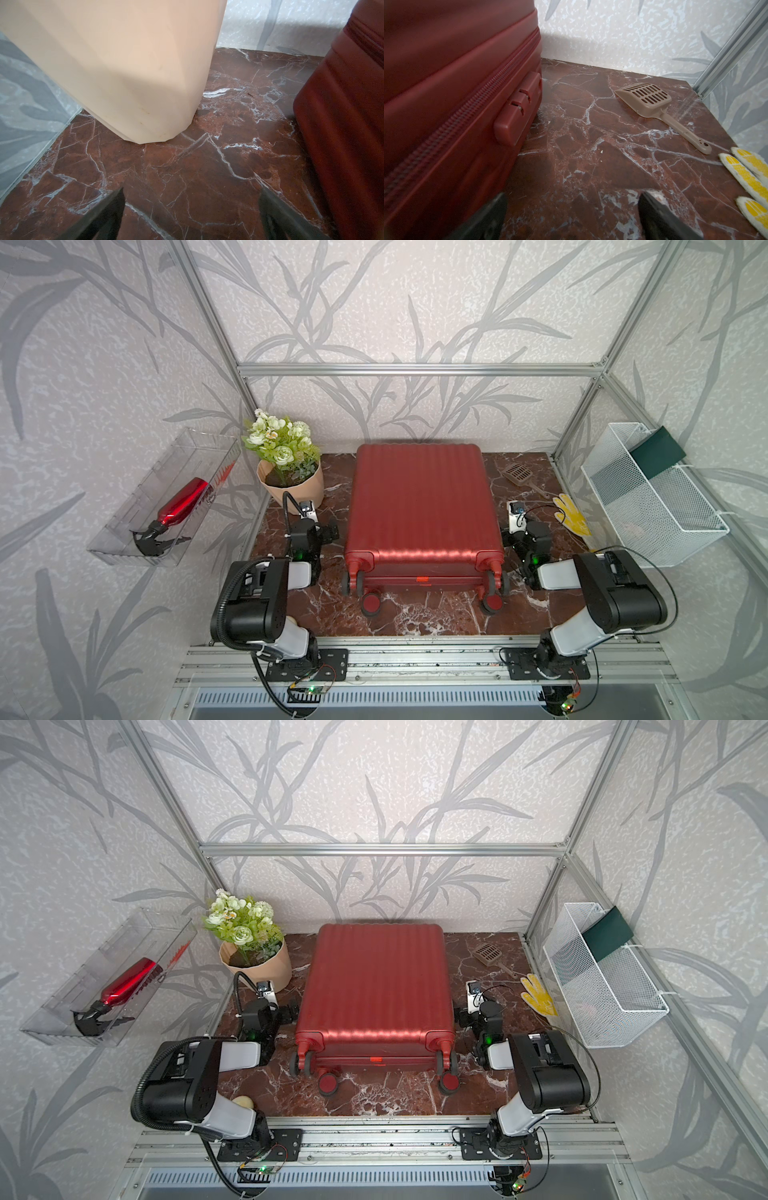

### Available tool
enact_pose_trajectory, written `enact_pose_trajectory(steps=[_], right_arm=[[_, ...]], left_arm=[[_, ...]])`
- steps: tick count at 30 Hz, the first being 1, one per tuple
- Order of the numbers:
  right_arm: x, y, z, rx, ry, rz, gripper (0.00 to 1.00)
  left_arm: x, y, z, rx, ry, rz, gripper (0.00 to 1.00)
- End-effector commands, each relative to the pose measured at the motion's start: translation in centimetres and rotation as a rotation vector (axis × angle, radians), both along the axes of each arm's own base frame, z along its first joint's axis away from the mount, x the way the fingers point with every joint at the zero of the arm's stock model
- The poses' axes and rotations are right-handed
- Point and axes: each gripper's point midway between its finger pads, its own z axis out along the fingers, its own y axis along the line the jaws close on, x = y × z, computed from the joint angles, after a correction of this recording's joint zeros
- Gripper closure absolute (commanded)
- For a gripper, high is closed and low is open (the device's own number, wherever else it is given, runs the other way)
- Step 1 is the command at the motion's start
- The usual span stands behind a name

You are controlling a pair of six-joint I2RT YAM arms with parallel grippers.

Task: Open the suitcase zippers
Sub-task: Adjust the suitcase at the center of the board.

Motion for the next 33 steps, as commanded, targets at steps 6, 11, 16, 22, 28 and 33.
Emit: enact_pose_trajectory(steps=[6, 11, 16, 22, 28, 33], right_arm=[[-0.4, -1.4, 1.9, 0.022, -0.072, -0.087, 0.01], [-2.5, -2.3, 10.3, -0.018, -0.144, -0.229, 0.01], [-6.7, 0.7, 19.7, 0.015, -0.246, -0.162, 0.01], [-13.3, 9.5, 26.5, -0.054, -0.181, 0.125, 0.01], [-17.7, 13.0, 28.9, 0.03, 0.015, 0.332, 0.01], [-19.1, 15.8, 28.6, 0.089, 0.255, 0.433, 0.01]], left_arm=[[0.1, 0.0, 2.4, 0.02, -0.082, -0.001, 0.01], [-2.0, 0.6, 10.9, 0.079, -0.116, 0.071, 0.01], [-5.0, -2.1, 19.5, 0.064, -0.217, 0.065, 0.01], [-9.7, -7.4, 25.2, 0.02, -0.127, -0.096, 0.01], [-14.9, -3.4, 24.2, -0.074, 0.114, 0.158, 0.01], [-16.5, -6.2, 21.6, -0.147, 0.235, -0.015, 0.01]])
